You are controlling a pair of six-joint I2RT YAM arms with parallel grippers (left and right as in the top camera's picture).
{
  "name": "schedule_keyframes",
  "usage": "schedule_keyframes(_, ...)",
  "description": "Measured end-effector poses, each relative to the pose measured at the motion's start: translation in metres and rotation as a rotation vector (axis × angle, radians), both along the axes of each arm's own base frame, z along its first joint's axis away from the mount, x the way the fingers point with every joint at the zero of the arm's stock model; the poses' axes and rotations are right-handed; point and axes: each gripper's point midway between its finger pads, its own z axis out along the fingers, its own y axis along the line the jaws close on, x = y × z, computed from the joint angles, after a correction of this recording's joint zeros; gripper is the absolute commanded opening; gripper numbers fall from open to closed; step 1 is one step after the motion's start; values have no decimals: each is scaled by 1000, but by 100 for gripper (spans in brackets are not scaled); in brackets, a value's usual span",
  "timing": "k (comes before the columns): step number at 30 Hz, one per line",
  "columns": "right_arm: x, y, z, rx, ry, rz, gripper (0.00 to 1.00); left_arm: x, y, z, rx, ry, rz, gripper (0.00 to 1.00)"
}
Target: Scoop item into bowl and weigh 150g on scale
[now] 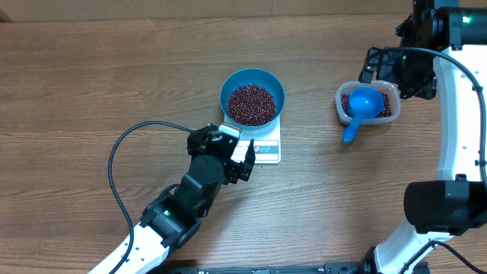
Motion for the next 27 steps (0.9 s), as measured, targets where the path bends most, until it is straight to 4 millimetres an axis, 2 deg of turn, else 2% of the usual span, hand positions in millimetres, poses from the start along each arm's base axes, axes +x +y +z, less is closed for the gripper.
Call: schedule_keyframes(27,0,0,0,-1,0,0,100,4,5,5,-35,-13,48,100)
